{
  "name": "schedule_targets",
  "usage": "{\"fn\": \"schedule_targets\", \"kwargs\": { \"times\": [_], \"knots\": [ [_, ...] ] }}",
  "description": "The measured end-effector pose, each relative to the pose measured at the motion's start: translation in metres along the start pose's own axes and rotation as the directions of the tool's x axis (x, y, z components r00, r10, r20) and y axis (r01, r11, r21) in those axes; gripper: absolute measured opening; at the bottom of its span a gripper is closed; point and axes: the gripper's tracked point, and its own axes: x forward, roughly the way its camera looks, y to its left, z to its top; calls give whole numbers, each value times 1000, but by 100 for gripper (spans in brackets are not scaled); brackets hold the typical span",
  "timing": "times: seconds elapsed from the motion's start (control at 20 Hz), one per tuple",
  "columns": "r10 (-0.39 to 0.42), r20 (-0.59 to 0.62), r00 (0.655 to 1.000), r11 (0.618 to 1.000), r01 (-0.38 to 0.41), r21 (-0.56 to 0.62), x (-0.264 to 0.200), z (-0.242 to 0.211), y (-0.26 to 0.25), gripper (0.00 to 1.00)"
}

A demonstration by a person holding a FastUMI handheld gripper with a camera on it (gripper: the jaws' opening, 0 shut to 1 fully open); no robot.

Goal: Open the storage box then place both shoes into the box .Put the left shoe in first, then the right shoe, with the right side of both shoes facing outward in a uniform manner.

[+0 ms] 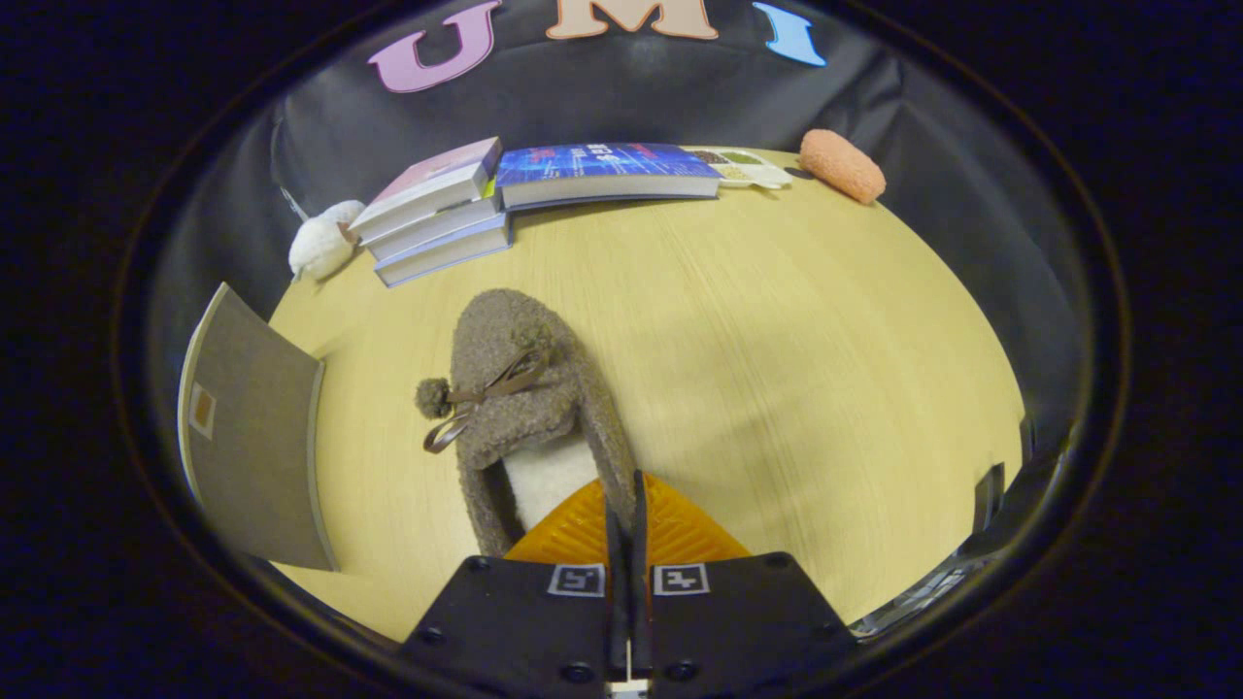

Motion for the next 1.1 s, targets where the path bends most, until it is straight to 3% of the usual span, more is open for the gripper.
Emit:
{"fn": "schedule_targets", "kwargs": {
  "times": [0.3,0.5,0.85,1.1],
  "knots": [
    [24,-34,999,989,-19,144,-13,6,16,4],
    [95,-17,995,963,-87,253,-41,29,50,3],
    [206,60,977,969,-212,128,-111,80,140,3],
    [330,79,941,941,-334,48,-162,89,220,3]
  ]
}}
